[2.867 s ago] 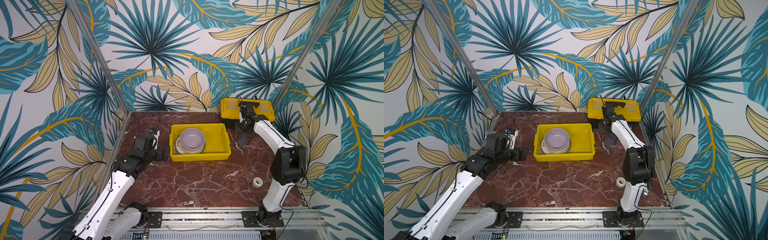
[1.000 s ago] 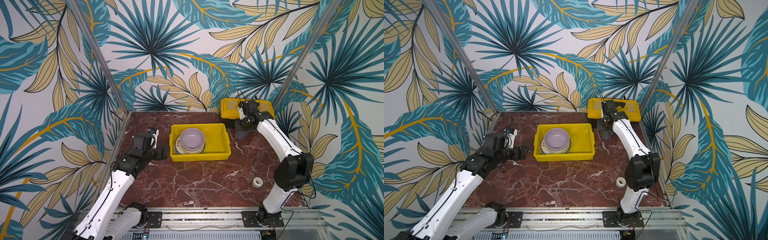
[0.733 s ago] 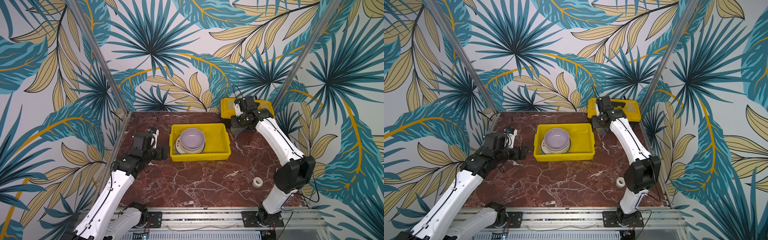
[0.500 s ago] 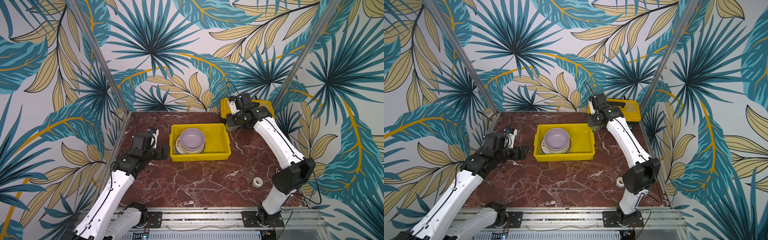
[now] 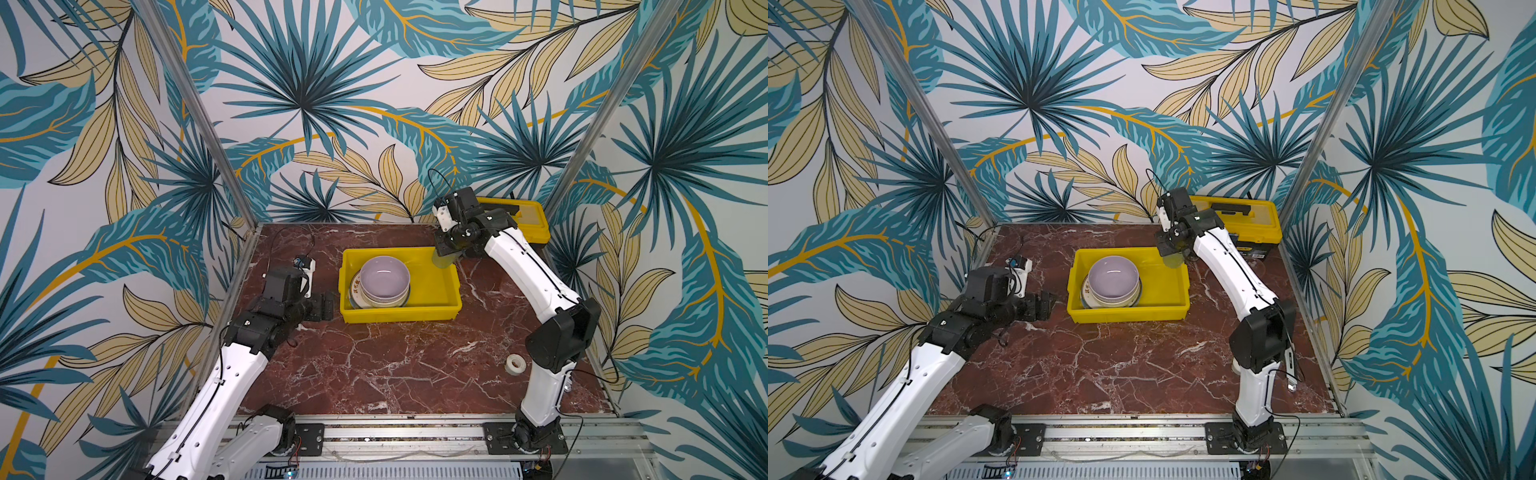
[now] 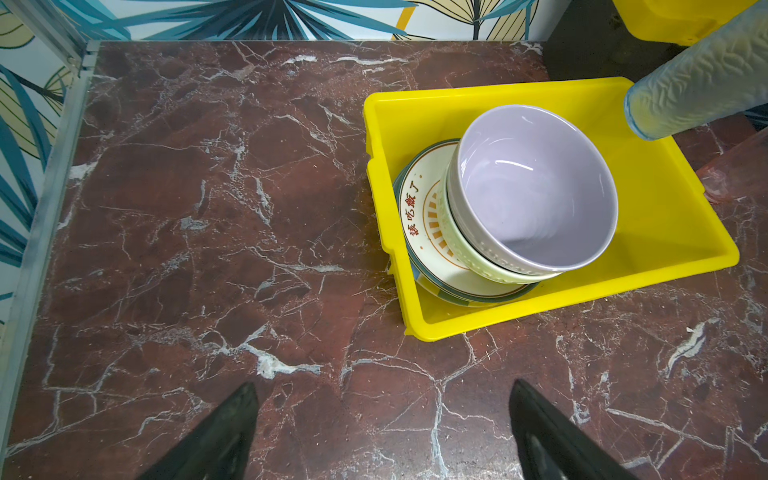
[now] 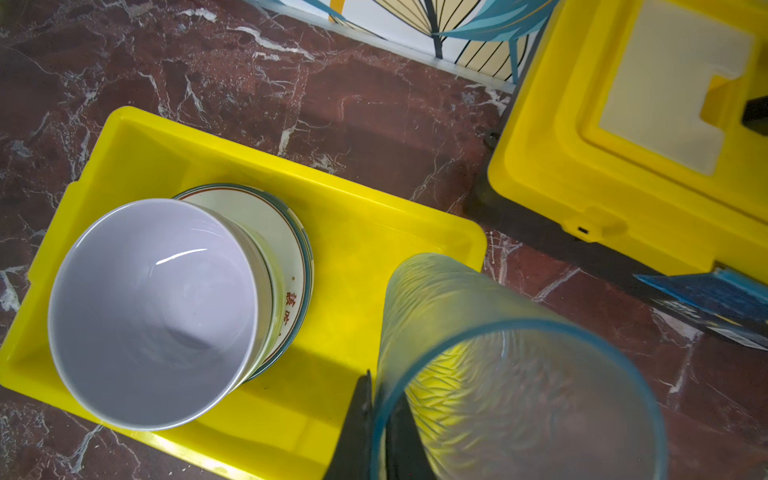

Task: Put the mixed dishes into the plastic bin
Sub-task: 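Lift the clear cup with the right gripper and carry it toward the bin, then lower the clear cup upright into the bin corner beside the bowls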

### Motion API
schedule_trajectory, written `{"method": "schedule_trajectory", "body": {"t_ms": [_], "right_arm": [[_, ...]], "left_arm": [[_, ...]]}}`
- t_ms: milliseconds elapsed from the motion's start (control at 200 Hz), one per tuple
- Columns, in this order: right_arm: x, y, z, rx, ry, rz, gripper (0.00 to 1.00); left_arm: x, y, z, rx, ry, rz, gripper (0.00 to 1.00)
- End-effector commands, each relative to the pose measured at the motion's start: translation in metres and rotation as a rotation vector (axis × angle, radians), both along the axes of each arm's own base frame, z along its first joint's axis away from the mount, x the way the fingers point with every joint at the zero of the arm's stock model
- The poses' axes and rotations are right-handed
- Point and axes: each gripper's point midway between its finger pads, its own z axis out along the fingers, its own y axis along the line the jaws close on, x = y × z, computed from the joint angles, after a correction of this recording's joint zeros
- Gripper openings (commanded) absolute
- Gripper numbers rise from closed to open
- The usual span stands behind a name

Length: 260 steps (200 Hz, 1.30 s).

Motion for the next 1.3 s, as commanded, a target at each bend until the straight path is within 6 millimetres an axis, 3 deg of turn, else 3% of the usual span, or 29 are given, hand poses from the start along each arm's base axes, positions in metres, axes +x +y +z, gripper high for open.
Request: {"method": "schedule_trajectory", "body": {"t_ms": [0, 666, 1297], "right_arm": [[0.003, 0.011, 0.006, 0.03, -0.009, 0.022, 0.0], [0.028, 0.02, -0.048, -0.036, 0.065, 0.034, 0.0], [0.042, 0.021, -0.074, -0.058, 0.089, 0.02, 0.0]], "left_arm": [[0.002, 0.005, 0.007, 0.0, -0.037, 0.017, 0.95], [0.001, 0.007, 0.007, -0.002, -0.04, 0.03, 0.95], [0.001, 0.007, 0.005, -0.001, -0.035, 0.03, 0.95]]}}
